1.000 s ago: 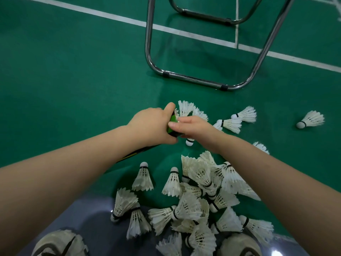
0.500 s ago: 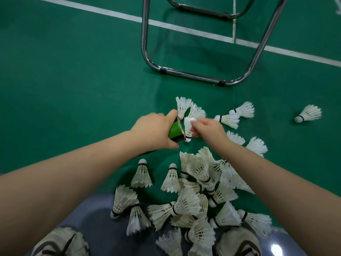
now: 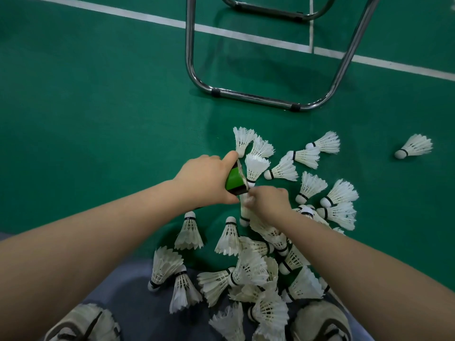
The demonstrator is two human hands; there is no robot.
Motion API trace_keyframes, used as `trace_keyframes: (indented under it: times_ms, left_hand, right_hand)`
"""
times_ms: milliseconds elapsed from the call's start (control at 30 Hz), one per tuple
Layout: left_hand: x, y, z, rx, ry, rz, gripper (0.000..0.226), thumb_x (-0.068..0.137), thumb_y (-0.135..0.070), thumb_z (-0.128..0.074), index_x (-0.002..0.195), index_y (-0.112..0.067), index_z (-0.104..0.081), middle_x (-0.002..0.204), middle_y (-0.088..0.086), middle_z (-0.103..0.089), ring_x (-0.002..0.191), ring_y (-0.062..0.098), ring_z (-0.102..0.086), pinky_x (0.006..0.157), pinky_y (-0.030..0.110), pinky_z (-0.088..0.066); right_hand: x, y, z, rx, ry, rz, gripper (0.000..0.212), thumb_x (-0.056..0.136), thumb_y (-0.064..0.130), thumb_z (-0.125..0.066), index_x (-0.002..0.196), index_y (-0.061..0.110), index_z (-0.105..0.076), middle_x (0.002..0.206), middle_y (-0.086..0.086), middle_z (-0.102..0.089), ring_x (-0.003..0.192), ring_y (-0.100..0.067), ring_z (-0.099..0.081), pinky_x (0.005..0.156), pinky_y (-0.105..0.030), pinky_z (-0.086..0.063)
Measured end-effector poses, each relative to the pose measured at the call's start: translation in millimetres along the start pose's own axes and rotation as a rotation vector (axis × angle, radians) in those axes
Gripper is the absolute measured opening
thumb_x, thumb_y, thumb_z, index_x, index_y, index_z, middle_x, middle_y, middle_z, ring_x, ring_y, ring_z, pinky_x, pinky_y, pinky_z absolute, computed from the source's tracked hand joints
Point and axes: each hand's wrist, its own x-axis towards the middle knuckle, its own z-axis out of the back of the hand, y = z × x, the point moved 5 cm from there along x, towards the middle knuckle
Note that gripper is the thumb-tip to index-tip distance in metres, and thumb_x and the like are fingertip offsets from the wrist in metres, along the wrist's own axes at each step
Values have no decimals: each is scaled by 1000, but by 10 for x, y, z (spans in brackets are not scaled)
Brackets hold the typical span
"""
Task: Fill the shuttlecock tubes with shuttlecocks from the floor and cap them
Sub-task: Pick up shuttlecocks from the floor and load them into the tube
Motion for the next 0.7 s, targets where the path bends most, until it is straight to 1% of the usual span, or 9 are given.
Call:
trace_keyframes:
  times_ms: [100, 167, 233, 300, 400, 467, 567, 633, 700]
  left_hand:
    - [18, 18, 5, -2, -8, 6, 73, 71, -59, -66, 122, -19, -31, 83, 2, -47, 79, 25, -49, 61, 33, -44]
    - [31, 32, 15, -5, -16, 17, 73, 71, -58, -66, 121, -19, -31, 82, 2, -48, 80, 25, -50, 61, 33, -44]
    - [43, 42, 25, -18, -26, 36, 71, 71, -58, -67, 119, -18, -32, 82, 2, -47, 80, 26, -49, 61, 33, -43]
    - [54, 54, 39, -28, -32, 56, 69, 71, -57, -67, 117, -18, -33, 82, 2, -47, 80, 27, -50, 61, 33, -43]
    - [67, 85, 65, -49, -53, 74, 66, 70, -55, -68, 114, -19, -34, 86, 3, -51, 83, 28, -52, 64, 35, -46]
    - [67, 113, 96, -69, -76, 82, 66, 69, -55, -68, 114, -20, -34, 91, 5, -55, 86, 28, -54, 66, 36, -48]
    - [61, 145, 167, -105, -141, 81, 67, 67, -55, -68, 115, -20, -35, 92, 5, -58, 87, 29, -55, 67, 37, -48]
    - [54, 159, 212, -119, -182, 78, 66, 67, -54, -67, 114, -20, -36, 89, 5, -57, 86, 30, -54, 66, 35, -45]
    - [42, 166, 240, -123, -206, 73, 65, 69, -54, -66, 115, -19, -37, 85, 5, -55, 83, 29, -54, 63, 33, -42]
  right_hand:
    - [24, -152, 335, 476, -172, -40, 18, 94, 30, -46, 90, 16, -57, 76, 0, -56, 66, -15, -48, 66, -31, -45]
    - [-15, -236, 655, 680, -385, 30, 19, 95, 24, -46, 80, 13, -52, 68, 2, -49, 54, -9, -38, 49, -21, -35]
    - [-110, -285, 929, 815, -612, 101, 23, 94, 19, -45, 74, 6, -48, 60, 5, -40, 50, -6, -31, 48, -22, -28]
    - [-182, -213, 1061, 909, -687, 174, 24, 93, 16, -45, 72, 3, -47, 57, 5, -37, 49, -3, -29, 48, -21, -26]
    - [-225, 93, 1026, 842, -529, 295, 27, 94, 17, -46, 71, 5, -51, 58, 4, -41, 49, -3, -32, 49, -23, -30]
    - [-236, 262, 933, 779, -424, 342, 31, 93, 25, -45, 68, 9, -54, 58, 1, -46, 54, -12, -39, 54, -32, -33]
    - [-262, 430, 830, 854, -316, 347, 48, 86, 42, -40, 74, -1, -57, 67, -16, -54, 67, -32, -48, 61, -39, -39]
    - [-276, 508, 789, 937, -229, 352, 51, 82, 45, -43, 70, -3, -52, 63, -14, -47, 62, -26, -41, 59, -36, -33]
    - [-264, 544, 771, 1015, -114, 353, 42, 80, 42, -54, 69, 2, -53, 64, -5, -46, 62, -14, -41, 60, -30, -32]
